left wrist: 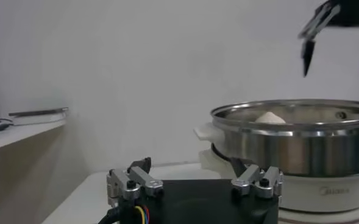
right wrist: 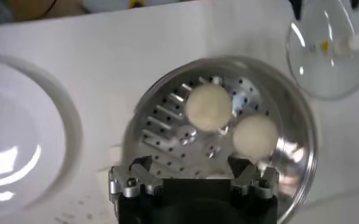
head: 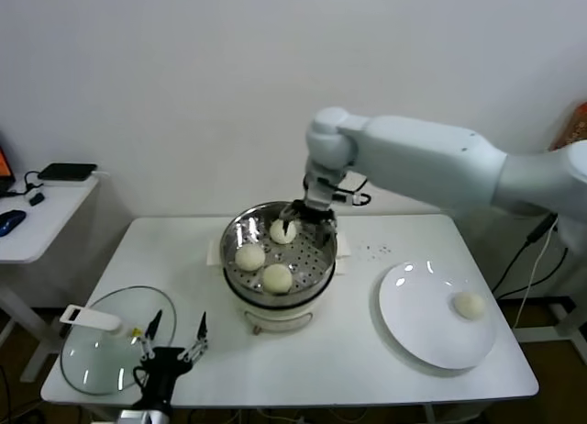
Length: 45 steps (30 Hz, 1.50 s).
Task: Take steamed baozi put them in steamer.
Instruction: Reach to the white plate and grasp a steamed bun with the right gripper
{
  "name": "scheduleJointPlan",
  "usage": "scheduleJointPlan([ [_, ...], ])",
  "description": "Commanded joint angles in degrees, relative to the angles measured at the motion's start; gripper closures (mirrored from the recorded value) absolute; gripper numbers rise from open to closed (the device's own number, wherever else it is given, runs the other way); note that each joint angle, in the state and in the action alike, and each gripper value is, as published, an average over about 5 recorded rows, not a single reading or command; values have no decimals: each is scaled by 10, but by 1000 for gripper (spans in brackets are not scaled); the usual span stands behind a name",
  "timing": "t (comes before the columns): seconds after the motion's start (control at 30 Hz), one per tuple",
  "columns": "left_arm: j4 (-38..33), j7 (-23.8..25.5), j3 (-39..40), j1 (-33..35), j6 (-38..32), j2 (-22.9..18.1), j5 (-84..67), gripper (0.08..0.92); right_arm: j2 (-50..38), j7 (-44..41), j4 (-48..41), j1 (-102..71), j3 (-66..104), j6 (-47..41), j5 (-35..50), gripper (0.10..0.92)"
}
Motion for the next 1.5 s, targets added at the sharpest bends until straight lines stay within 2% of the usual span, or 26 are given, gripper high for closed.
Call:
scheduleJointPlan([
  [0.03,2,1,12,-6,-1,1,5,177,-195,14,32,84,-106,-232,193,203],
  [0.17,2,1,20,-8,-1,2,6,177,-266,71,65,75,-121,-313,227,203],
  [0.3,3,1,28,-10,-2,3,7,177,-312,89,59,44,-108,-342,180,203],
  [0.63,-2,1,31,-13,-1,3,6,177,-376,1,-10,-107,-4,-289,-1,203],
  [0.87,-7,-1,39,-11,0,-1,12,177,-385,-11,-8,-238,120,-222,-161,203],
  [0.93,-6,-1,41,-10,-1,-1,15,177,-383,-6,-17,-275,155,-217,-183,203],
  [1.17,-1,-3,41,-6,-1,-4,27,177,-362,0,-72,-375,252,-211,-208,203],
  [1.5,3,-5,39,-1,-3,-6,32,177,-343,18,-129,-437,328,-211,-197,203],
])
